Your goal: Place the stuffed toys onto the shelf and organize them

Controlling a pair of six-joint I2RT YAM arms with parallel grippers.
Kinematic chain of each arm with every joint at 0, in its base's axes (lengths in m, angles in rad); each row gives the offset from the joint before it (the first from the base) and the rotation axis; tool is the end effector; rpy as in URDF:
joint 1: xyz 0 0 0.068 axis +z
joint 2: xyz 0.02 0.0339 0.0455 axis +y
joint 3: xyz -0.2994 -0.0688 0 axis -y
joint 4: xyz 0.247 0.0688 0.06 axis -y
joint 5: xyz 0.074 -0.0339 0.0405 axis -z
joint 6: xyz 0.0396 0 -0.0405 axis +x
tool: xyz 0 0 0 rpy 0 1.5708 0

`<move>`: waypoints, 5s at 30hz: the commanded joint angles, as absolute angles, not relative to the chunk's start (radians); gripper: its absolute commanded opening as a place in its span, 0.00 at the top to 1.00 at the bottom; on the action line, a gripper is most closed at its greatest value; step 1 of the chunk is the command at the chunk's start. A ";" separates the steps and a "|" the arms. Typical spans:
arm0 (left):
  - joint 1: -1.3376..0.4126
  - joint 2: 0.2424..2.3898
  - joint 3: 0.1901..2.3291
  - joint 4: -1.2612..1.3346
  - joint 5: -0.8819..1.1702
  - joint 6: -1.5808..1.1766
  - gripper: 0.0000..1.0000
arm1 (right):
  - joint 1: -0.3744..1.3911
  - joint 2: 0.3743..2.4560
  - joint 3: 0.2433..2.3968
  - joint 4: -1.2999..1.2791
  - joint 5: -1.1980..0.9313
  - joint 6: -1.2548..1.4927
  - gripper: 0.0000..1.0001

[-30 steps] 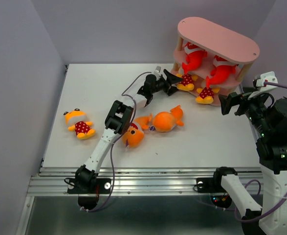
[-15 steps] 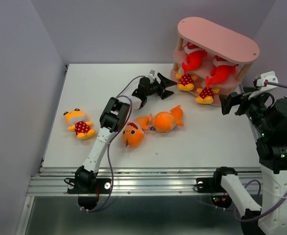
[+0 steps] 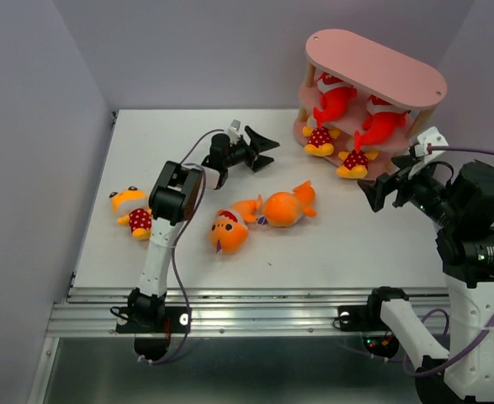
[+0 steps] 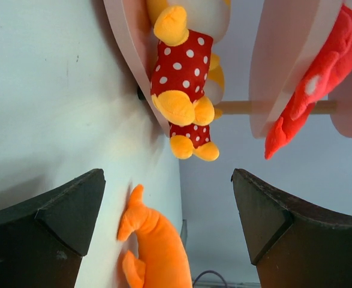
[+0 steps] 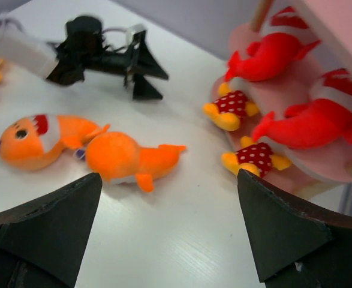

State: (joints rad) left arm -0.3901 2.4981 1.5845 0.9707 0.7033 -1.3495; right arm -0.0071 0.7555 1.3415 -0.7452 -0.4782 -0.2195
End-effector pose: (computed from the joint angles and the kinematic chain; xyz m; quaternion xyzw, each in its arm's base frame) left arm 0.5100 -0.2374 0.1402 -0.0753 0.6874 -0.6741 0.2595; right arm 0.0826 0.0176 0.4881 -0.2311 0.7190 0.1078 0.6465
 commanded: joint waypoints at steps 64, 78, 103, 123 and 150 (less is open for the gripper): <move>-0.328 0.414 0.434 0.181 0.474 -0.574 0.04 | 0.726 1.464 0.908 -0.187 0.045 -0.681 0.99; -0.627 0.779 0.456 0.682 0.408 -0.542 0.02 | 0.416 1.161 1.278 -0.491 -0.508 -0.227 0.99; -0.709 1.301 0.785 1.325 0.593 -0.699 0.01 | -0.058 1.147 1.190 0.897 -1.207 1.726 0.99; -0.723 1.436 0.827 1.664 0.853 -1.045 0.06 | -0.067 1.146 1.161 0.893 -1.190 1.698 0.99; -0.759 1.477 0.868 1.758 0.813 -1.141 0.23 | -0.067 1.097 1.094 0.752 -1.186 1.566 0.99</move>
